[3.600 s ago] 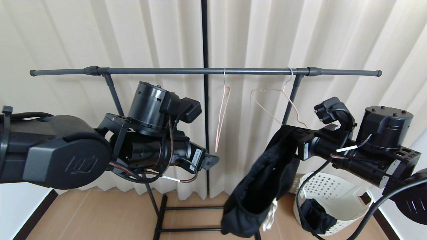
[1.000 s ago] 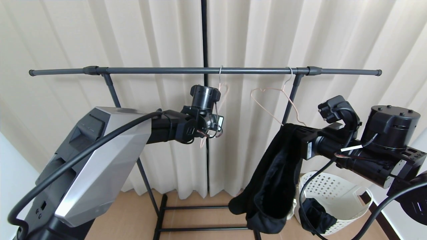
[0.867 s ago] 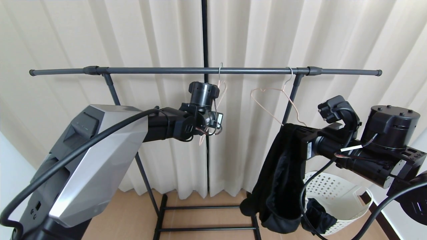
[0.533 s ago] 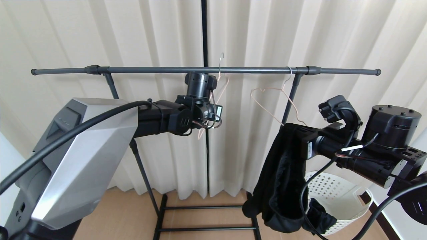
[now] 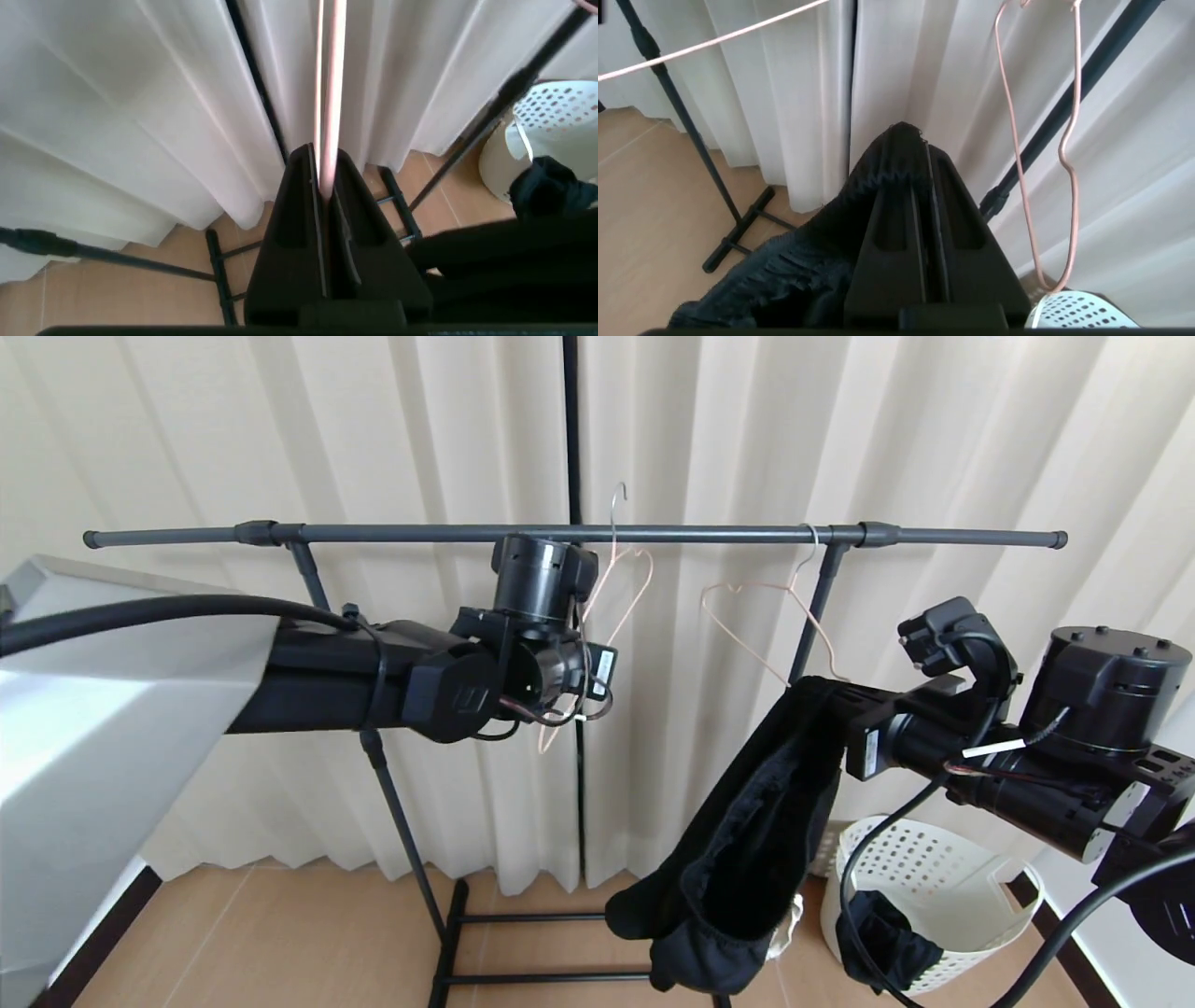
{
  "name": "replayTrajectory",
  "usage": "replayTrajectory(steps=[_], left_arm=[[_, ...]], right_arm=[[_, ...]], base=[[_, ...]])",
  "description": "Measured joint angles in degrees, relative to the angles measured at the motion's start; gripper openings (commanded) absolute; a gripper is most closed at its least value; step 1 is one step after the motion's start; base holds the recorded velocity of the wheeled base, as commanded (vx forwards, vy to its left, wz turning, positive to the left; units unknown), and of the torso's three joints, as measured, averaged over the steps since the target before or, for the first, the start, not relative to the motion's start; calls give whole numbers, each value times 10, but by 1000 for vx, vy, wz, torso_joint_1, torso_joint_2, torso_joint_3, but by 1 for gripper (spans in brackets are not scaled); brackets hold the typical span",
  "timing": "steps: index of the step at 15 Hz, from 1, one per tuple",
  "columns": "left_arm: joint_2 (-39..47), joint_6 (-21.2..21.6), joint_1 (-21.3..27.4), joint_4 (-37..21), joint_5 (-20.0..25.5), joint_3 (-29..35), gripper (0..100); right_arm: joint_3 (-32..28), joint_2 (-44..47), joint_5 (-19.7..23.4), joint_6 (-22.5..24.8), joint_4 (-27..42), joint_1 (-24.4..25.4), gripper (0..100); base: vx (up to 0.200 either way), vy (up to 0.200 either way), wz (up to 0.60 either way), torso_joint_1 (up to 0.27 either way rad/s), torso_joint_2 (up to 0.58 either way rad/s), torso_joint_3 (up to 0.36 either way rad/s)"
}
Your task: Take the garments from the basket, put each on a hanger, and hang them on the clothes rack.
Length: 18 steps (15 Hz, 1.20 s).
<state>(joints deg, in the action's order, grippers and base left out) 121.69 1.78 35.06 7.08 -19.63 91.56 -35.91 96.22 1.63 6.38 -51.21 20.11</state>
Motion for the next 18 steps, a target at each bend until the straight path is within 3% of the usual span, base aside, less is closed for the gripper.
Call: replayTrajectory(steps=[4,10,14,18], left_arm=[[-136,3,13,66,2,-200,0],[-342,-3,19,97,12,-430,0],[-415,-4,19,200,30,-558,0],[-449,-3,19,254,93,-646,0]], right_arm=[[5,-16,0,0,4,0,0],[14,-74,0,0,34,3,0],[22,-83,-29,0,39,34,0],[15,-63,-84,1,41,52,0]], base=[[0,0,0,0,0,0],[0,0,0,0,0,0],[0,0,0,0,0,0],[0,0,0,0,0,0]])
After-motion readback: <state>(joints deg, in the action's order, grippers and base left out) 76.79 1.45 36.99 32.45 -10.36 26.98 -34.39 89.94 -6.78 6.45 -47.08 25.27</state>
